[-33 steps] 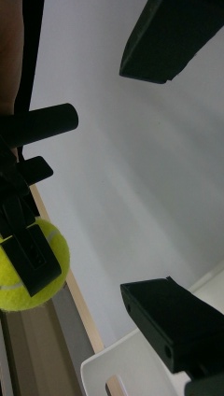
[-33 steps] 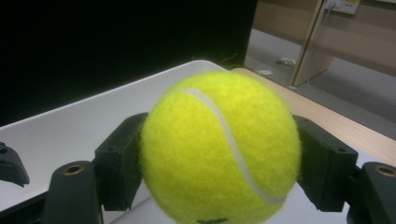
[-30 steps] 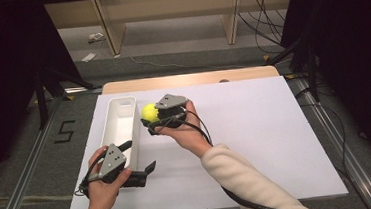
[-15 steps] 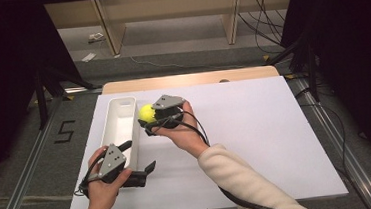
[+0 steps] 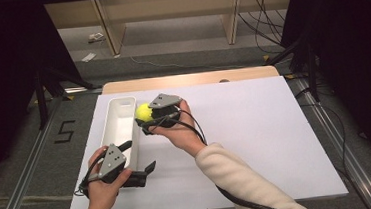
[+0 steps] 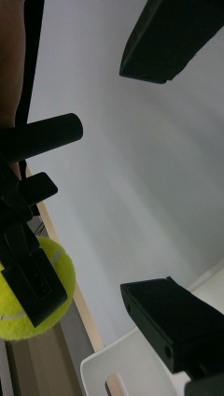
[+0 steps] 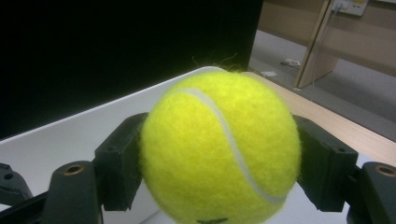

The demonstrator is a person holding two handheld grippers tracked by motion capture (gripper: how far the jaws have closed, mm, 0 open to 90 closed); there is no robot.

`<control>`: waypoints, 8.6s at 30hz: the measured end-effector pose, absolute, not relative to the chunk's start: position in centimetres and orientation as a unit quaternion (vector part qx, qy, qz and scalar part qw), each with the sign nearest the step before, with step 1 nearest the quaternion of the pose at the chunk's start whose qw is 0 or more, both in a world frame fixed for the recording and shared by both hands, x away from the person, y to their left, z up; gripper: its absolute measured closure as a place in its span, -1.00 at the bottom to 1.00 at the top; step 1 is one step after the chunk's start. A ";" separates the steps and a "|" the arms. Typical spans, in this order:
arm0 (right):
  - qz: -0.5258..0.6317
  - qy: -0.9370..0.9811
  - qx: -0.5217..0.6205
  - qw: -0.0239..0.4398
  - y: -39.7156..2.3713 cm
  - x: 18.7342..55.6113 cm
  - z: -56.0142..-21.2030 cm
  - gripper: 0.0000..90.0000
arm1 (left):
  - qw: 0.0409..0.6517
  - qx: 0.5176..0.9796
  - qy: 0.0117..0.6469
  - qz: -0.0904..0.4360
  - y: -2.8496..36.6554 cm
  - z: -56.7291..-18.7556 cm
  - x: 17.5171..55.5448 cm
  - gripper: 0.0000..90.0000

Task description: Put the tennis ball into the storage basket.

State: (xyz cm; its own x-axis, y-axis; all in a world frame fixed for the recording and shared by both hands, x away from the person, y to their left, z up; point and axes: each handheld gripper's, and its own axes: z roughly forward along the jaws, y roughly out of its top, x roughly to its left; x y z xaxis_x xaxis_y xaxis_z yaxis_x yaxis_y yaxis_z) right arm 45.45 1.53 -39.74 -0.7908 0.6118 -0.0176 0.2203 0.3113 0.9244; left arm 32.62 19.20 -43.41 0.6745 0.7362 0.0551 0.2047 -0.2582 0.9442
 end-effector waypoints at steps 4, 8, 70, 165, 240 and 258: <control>0.523 0.789 0.263 0.187 1.7 45.5 -39.8 -0.40 | 0.490 0.774 0.250 0.314 20.1 -42.8 33.5 -1.00; 0.523 0.790 0.263 0.185 1.8 45.5 -39.8 -0.40 | 0.488 0.771 0.255 0.321 20.1 -42.8 33.4 -1.00; 0.521 0.802 0.240 0.168 5.2 45.8 -39.1 -0.40 | 0.524 0.752 0.313 0.248 19.1 -43.4 32.5 -1.00; 0.497 0.832 0.212 0.128 9.6 47.1 -39.9 -0.40 | 0.519 0.758 0.306 0.251 19.0 -43.4 32.5 -1.00; 0.458 0.853 0.225 0.111 11.5 48.6 -41.9 -0.41 | 0.517 0.761 0.305 0.246 18.9 -43.5 32.4 -1.00; 0.449 0.857 0.227 0.110 12.0 48.9 -42.2 -0.41 | 0.517 0.762 0.304 0.245 18.9 -43.5 32.5 -1.00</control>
